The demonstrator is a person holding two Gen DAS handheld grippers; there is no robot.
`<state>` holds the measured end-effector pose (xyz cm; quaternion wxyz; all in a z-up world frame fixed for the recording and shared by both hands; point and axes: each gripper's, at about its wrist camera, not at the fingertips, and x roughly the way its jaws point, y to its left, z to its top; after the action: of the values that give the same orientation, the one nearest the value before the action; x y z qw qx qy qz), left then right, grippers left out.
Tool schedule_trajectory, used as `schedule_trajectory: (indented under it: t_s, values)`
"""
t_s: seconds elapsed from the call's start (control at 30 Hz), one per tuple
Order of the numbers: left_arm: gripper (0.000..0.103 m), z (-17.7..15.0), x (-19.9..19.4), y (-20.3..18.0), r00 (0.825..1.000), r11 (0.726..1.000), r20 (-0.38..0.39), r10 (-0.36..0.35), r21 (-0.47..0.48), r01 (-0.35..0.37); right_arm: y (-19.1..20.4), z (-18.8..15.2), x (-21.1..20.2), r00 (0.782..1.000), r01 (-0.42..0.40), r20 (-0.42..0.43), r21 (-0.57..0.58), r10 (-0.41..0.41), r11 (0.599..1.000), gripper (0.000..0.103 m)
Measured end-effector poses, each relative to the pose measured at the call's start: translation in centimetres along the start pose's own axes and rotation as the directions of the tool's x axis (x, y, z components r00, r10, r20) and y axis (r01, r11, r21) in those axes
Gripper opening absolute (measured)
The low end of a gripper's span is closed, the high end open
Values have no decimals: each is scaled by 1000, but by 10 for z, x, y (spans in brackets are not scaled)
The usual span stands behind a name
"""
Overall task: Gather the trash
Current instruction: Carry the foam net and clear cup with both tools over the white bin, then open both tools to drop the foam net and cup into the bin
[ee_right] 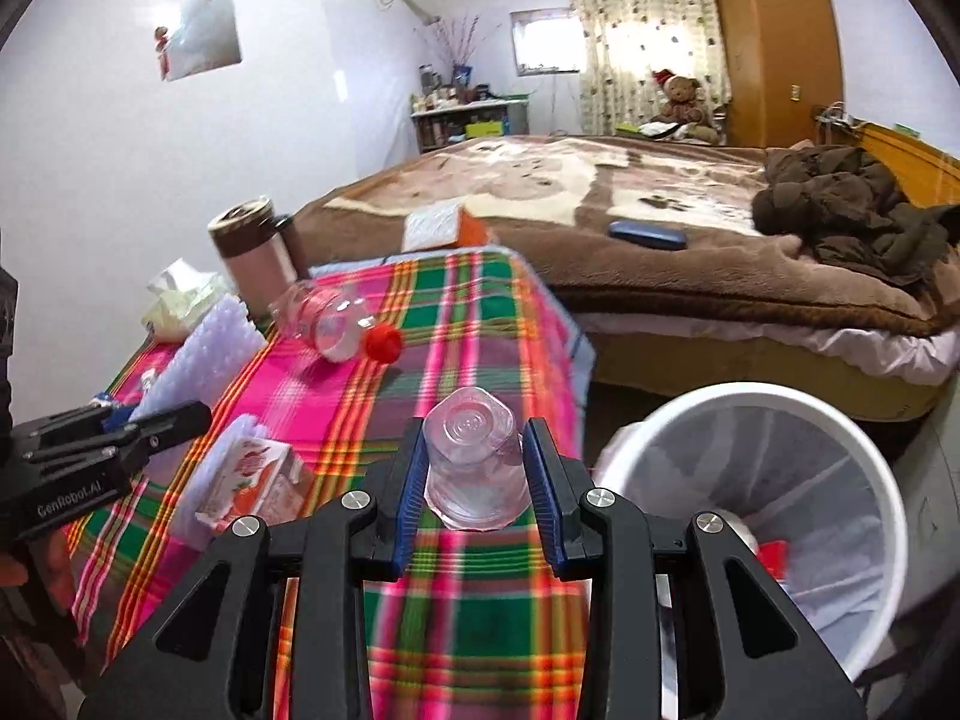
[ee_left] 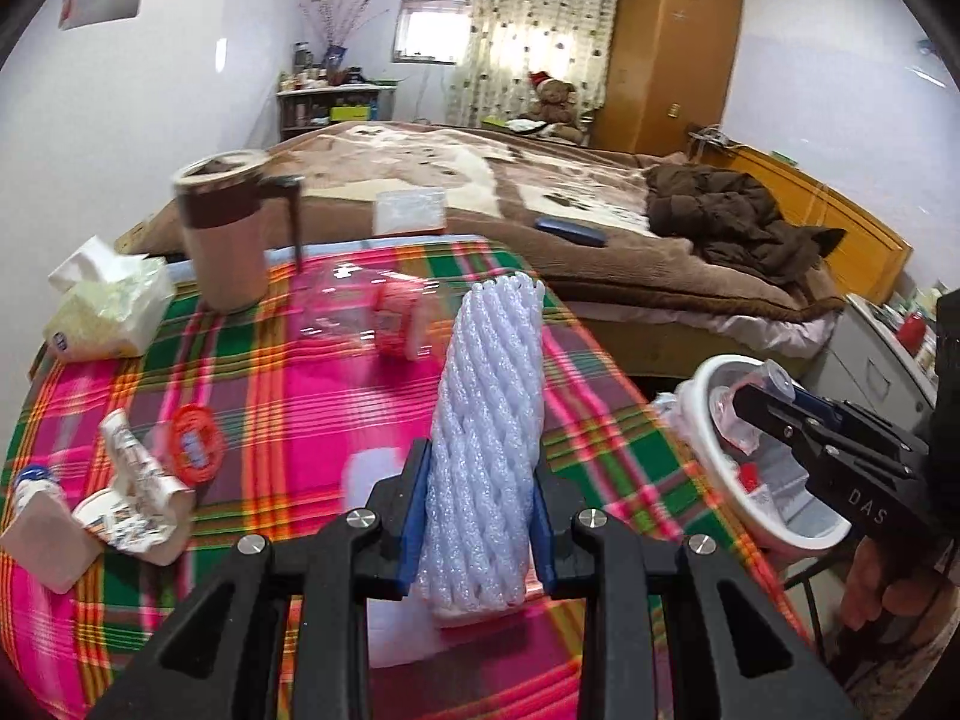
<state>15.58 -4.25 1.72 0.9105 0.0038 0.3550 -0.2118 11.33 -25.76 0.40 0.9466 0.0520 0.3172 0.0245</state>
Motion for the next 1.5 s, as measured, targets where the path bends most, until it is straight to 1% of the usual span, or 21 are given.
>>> schedule_trajectory:
  t_s: [0.2, 0.37, 0.63, 0.93, 1.0, 1.23, 1.27, 1.33, 1.37, 1.4, 1.47, 1.5]
  values:
    - [30, 5, 7, -40, 998, 997, -2, -63, 44, 63, -28, -1, -15, 998, 58, 21, 39, -59, 998, 33]
    - [30, 9, 16, -76, 993, 990, -13, -118, 80, 119, -55, -4, -23, 993, 112, 22, 77, -114, 991, 33]
    - [30, 7, 41, -134, 980, 972, -61, -189, 129, 196, -100, -13, -26, 981, 196, -15, 127, -196, 972, 34]
    - [30, -2, 65, -181, 964, 955, -128, -231, 159, 250, -131, -29, -20, 968, 249, -77, 155, -239, 956, 34]
    - [30, -4, 71, -189, 962, 952, -149, -228, 171, 253, -137, -32, -18, 965, 258, -92, 158, -246, 953, 34]
    - [31, -9, 88, -200, 956, 952, -188, -226, 163, 257, -151, -40, -12, 956, 280, -136, 173, -259, 944, 34]
    - [32, -10, 89, -200, 956, 952, -189, -224, 165, 256, -153, -40, -11, 957, 277, -141, 177, -254, 944, 34]
    - [42, -10, 92, -201, 957, 954, -192, -219, 163, 251, -155, -41, -10, 959, 268, -147, 184, -243, 946, 34]
    - [51, -10, 92, -200, 957, 955, -193, -218, 158, 250, -155, -42, -10, 958, 272, -150, 185, -246, 944, 34]
    - [58, -10, 92, -200, 956, 956, -193, -220, 153, 251, -155, -42, -9, 957, 274, -151, 185, -248, 944, 34]
    - [63, -9, 90, -197, 959, 957, -182, -219, 151, 247, -154, -42, -8, 957, 272, -153, 185, -246, 944, 34]
    - [64, -9, 89, -194, 960, 959, -176, -217, 146, 244, -154, -42, -8, 957, 272, -154, 185, -246, 944, 35]
